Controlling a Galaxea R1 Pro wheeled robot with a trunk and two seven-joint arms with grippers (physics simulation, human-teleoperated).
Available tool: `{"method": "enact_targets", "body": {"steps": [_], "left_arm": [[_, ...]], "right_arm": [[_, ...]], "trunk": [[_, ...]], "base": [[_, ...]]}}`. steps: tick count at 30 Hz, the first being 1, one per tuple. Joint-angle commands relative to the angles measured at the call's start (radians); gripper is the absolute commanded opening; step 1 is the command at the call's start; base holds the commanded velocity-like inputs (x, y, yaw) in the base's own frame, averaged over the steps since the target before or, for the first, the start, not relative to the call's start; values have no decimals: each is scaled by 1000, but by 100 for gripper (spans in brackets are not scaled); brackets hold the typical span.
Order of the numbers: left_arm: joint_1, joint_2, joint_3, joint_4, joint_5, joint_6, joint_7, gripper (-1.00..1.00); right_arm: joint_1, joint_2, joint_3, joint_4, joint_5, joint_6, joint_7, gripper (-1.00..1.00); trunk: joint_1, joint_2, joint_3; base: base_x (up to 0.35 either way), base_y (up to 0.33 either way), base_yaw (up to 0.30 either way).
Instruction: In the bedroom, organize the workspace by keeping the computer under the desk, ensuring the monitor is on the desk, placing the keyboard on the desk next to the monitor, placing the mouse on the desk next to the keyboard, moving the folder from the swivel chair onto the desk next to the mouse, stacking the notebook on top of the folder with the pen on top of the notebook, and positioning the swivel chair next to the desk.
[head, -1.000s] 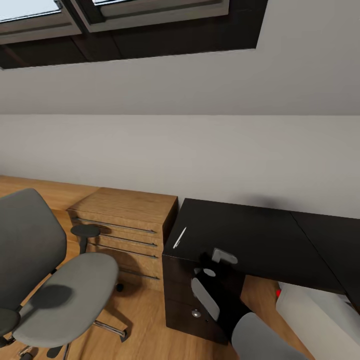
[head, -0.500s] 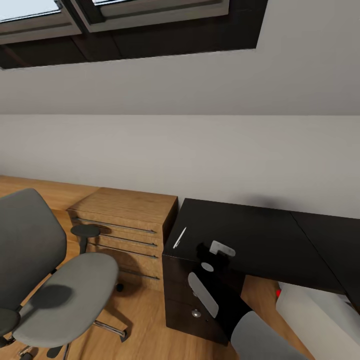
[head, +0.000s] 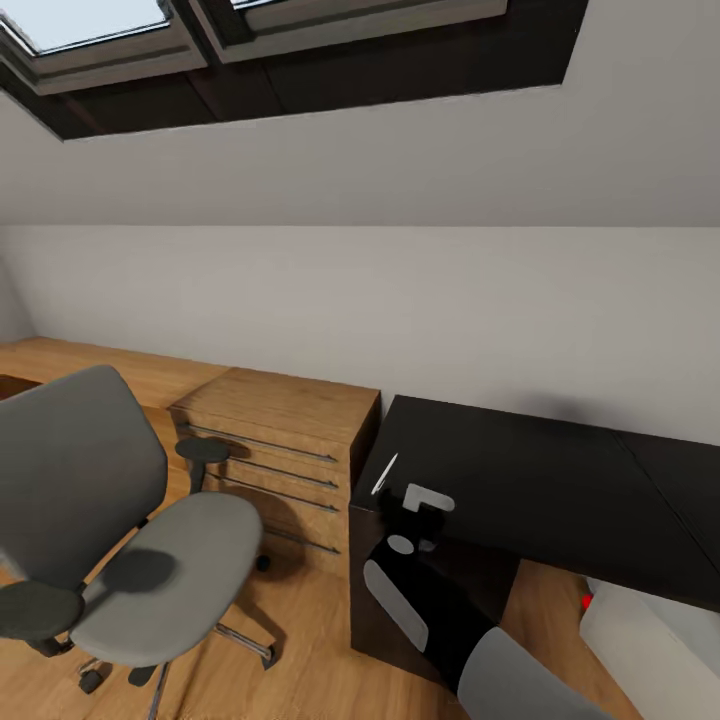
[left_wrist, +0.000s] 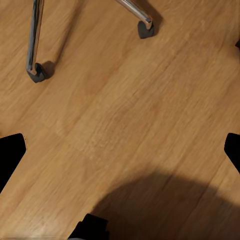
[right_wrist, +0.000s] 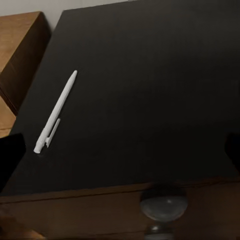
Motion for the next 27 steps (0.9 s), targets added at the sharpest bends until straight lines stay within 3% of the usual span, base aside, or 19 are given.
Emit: {"method": "enact_targets", "body": {"steps": [1, 15, 25, 27], "left_arm": [[-1, 1, -8, 0, 8, -5, 6, 100], [-1, 1, -8, 0, 8, -5, 6, 100], [-1, 1, -8, 0, 7, -6, 6, 100], [-1, -11, -9, 0, 9, -17, 6, 100]], "right_arm": [[-1, 0, 2, 0, -6, -3, -5, 100], [-1, 0, 3, 3, -5, -3, -3, 100], [-1, 0, 2, 14, -5, -3, 7, 100], [-13, 0, 2, 26, 7, 9, 11, 100]], "trunk": [[0, -1, -2], [0, -1, -18], [0, -1, -25], [0, -1, -25]], "base": [[0, 0, 215], [4, 0, 177], [232, 0, 72], [0, 0, 0]]}}
